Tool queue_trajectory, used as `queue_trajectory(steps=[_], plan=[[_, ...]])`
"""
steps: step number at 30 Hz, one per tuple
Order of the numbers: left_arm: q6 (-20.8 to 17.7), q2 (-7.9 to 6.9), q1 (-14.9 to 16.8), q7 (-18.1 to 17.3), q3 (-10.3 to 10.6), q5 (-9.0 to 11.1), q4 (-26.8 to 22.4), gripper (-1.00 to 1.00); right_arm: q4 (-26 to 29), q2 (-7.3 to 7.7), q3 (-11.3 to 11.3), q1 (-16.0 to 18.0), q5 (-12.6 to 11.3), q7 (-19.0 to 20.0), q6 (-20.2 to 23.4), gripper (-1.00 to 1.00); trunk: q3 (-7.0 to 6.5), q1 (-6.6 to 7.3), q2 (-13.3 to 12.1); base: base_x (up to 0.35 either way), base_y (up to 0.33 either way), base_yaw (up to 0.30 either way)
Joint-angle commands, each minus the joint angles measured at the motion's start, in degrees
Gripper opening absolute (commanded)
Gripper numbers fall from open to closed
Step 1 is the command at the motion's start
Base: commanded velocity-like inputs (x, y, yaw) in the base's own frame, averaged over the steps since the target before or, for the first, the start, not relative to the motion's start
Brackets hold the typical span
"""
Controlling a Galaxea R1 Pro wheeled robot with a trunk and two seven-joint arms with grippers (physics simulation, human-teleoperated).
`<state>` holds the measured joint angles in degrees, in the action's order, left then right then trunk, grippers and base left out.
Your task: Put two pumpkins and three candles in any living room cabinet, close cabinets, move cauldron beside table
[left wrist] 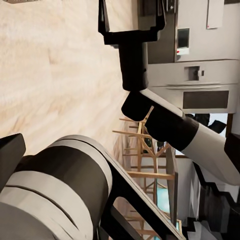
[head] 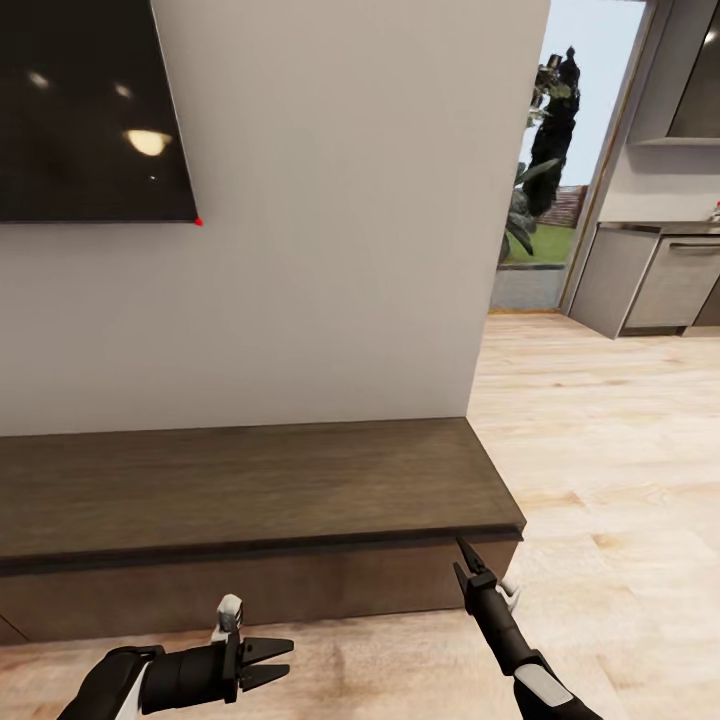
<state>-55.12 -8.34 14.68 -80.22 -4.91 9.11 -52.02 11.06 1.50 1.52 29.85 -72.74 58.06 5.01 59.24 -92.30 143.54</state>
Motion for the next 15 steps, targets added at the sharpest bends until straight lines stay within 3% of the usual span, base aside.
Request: queue_trajectory(steps=[1,15], plan=[[-0.6,-0.01,0.0,-0.1,0.0,0.1,-0.1,1.00,0.0,0.00,0.1,0.0,-0.2,0.2,0.5,1.00,0.05,0.01,0.0,0.000,0.000,0.000],[-0.6,-0.01,0.0,-0.2,0.1,0.1,-0.2,1.00,-0.5,0.00,0.2,0.0,-0.3,0.1,0.6,1.00,1.82,-0.19,0.1,0.000,0.000,0.000]])
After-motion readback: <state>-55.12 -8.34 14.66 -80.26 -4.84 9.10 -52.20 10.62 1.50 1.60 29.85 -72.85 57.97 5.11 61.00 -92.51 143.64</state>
